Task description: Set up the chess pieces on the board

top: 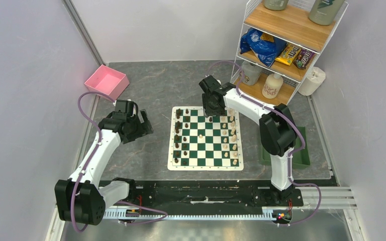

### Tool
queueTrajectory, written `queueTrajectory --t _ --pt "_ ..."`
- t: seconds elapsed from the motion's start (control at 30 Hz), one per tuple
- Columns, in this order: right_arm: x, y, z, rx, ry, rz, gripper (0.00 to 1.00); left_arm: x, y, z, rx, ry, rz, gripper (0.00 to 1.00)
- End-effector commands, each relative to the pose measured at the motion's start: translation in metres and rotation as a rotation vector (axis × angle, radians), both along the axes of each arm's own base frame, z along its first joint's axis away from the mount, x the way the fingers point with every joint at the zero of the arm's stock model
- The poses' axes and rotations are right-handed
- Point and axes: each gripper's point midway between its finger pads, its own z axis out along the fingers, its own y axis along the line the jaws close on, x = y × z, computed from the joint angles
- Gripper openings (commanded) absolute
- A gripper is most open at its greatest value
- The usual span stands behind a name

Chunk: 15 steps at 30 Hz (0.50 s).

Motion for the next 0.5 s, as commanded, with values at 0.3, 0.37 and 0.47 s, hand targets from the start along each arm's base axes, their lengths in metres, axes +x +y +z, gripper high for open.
queueTrajectory --t 0.3,0.37,0.47 --pt "0.020 0.009 -0.007 0.064 0.004 0.002 0.44 0.009 -0.001 0.014 -0.006 -0.042 -0.017 0.96" --pt "0.020 0.009 -0.009 0.063 0.010 0.003 0.43 0.009 -0.002 0.014 -0.007 -0.041 -0.018 0.96" --pt "0.022 0.008 -0.013 0.060 0.015 0.002 0.41 0.009 -0.002 0.014 -0.007 -0.041 -0.017 0.96"
